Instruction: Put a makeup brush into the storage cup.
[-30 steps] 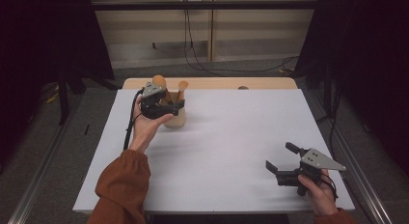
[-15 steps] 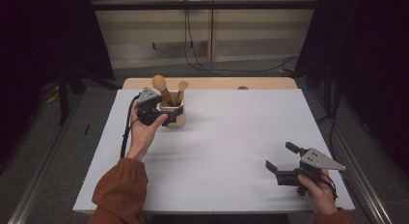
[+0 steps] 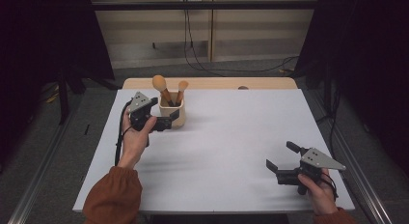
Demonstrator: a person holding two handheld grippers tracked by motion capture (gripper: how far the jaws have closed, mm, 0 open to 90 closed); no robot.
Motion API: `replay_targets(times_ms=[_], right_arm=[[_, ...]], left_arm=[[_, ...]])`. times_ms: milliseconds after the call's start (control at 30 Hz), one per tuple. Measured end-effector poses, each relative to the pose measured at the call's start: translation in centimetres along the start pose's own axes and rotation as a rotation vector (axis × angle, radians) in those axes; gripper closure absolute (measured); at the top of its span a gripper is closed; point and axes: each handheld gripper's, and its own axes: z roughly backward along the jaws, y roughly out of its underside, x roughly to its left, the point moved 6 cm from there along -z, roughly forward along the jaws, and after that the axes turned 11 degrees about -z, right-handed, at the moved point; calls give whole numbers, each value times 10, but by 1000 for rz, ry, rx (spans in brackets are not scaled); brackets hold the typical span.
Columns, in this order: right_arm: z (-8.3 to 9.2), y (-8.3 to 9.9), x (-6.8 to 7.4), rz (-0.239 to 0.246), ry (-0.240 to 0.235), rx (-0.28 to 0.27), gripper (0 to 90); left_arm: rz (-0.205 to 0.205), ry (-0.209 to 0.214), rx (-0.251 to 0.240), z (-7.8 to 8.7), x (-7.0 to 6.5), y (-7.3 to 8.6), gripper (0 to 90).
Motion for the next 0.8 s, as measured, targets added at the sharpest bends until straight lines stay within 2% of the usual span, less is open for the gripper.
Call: replay_targets(times_ms=[67,233,433,567,800], right_arm=[[1,-1,1,2,0,-4,0],[2,-1,1,-4,-3,-8,0],[2,-1,1,-3,-4,-7,0],[2,-1,1,0,-2,-9,0],[3,-3,1,1,5,-18,0]], left_arm=[[-9,-5,-2,4,-2,1,23],[6,-18,-19,14,-4,7,24],[18,-12,-13,25,-10,17,23],[23,-23,6,33,-13,24,23],[2,-49,1,57,-18,30,26]])
